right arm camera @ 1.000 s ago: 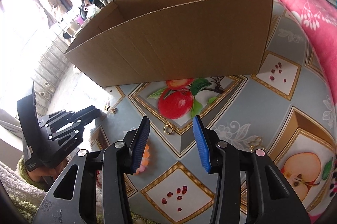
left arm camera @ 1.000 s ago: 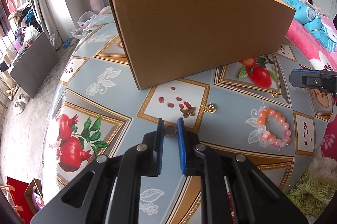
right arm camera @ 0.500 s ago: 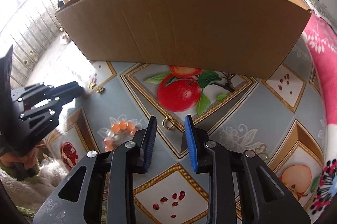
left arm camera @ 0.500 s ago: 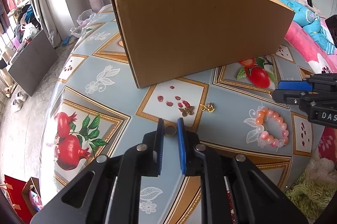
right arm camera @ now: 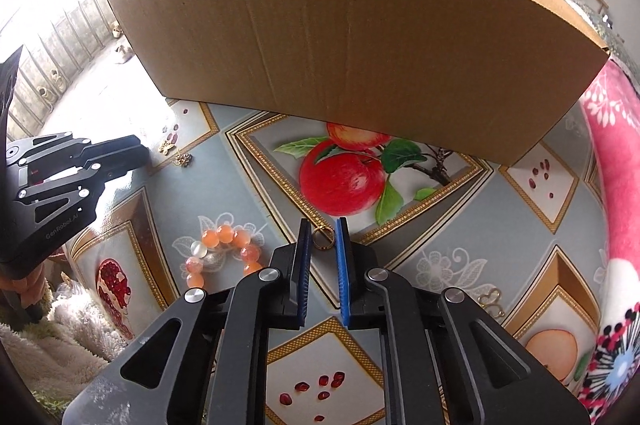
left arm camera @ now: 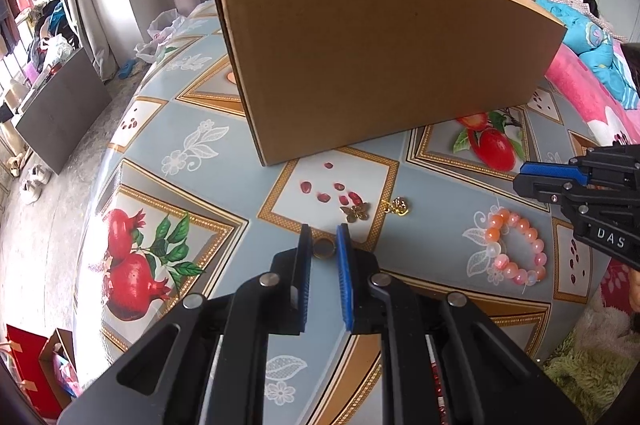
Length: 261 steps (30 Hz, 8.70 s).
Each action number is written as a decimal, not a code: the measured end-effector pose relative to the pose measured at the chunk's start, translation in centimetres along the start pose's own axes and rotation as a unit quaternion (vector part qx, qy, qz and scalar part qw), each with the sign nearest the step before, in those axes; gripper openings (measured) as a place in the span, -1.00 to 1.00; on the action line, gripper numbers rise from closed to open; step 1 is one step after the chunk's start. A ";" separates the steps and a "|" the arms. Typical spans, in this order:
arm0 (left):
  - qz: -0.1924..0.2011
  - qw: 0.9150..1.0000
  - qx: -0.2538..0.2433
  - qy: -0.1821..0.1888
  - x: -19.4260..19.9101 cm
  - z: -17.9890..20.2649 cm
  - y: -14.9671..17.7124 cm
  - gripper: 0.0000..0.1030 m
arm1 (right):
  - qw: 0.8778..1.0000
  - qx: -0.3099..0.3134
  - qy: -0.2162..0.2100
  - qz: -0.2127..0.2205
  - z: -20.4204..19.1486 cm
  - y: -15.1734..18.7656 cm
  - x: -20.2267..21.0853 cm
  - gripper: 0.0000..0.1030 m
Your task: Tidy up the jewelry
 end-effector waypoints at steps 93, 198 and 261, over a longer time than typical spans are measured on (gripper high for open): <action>0.044 0.998 0.028 -0.033 5.5 -0.2 -2.9 -0.77 | 0.997 -0.019 -0.015 0.077 0.6 -0.6 5.6 -0.81; 0.121 0.991 0.049 0.017 9.9 -0.4 -12.9 0.89 | 0.956 -0.196 0.036 0.213 13.9 -4.1 14.5 0.54; -0.062 0.998 0.019 -0.022 0.7 0.9 2.2 0.92 | 0.990 -0.120 0.075 0.006 10.8 4.7 5.6 0.82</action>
Point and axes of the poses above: each gripper's, at about its wrist camera, not at the fingertips, and x roughly against the way its jaws point, z to its right, y to its underside, the point moved 8 cm from there along -x, roughly the way its jaws point, and after that the axes turned 11 degrees about z, right-handed, at the moved point
